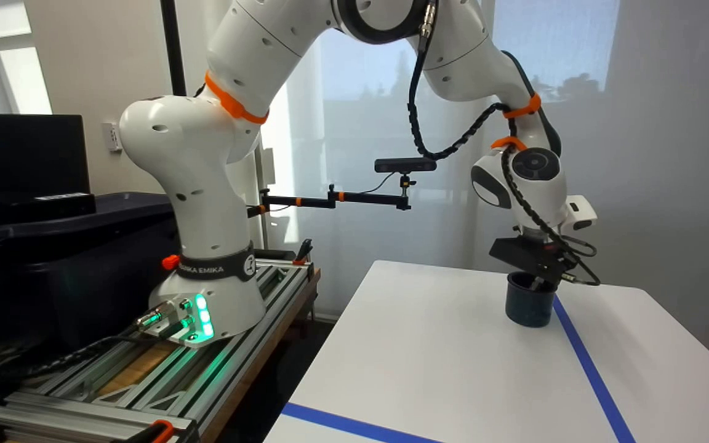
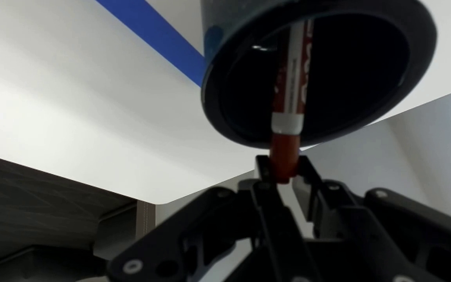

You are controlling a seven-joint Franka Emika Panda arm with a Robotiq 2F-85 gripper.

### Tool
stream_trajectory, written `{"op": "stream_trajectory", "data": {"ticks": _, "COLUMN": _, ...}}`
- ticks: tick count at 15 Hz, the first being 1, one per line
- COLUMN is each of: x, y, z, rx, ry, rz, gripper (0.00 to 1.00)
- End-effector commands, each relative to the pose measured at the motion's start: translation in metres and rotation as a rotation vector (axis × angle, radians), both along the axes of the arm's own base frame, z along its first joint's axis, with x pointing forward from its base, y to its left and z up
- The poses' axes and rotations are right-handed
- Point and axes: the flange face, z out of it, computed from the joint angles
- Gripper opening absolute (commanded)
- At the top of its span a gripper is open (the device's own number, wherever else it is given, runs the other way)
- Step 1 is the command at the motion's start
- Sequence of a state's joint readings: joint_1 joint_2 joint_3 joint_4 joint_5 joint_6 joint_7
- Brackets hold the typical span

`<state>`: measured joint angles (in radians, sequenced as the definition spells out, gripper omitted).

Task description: Remove the marker from the mug.

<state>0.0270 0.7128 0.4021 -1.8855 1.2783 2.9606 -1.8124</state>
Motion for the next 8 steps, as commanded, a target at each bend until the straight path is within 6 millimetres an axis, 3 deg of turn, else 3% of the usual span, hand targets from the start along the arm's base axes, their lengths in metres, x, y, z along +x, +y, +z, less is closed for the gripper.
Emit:
{"op": "stream_trajectory", "data": {"ticks": 1, "x": -0.01, "y": -0.002, "z": 0.021, "rx": 0.03, "ry": -0.009, "rz": -0.007, "gripper": 0.05}}
{"op": "stream_trajectory", "data": {"ticks": 8, "x": -0.02, "y": -0.027, "z": 0.058, "rx": 0.083, "ry": -0.008, "rz": -0.06, "gripper": 0.05}}
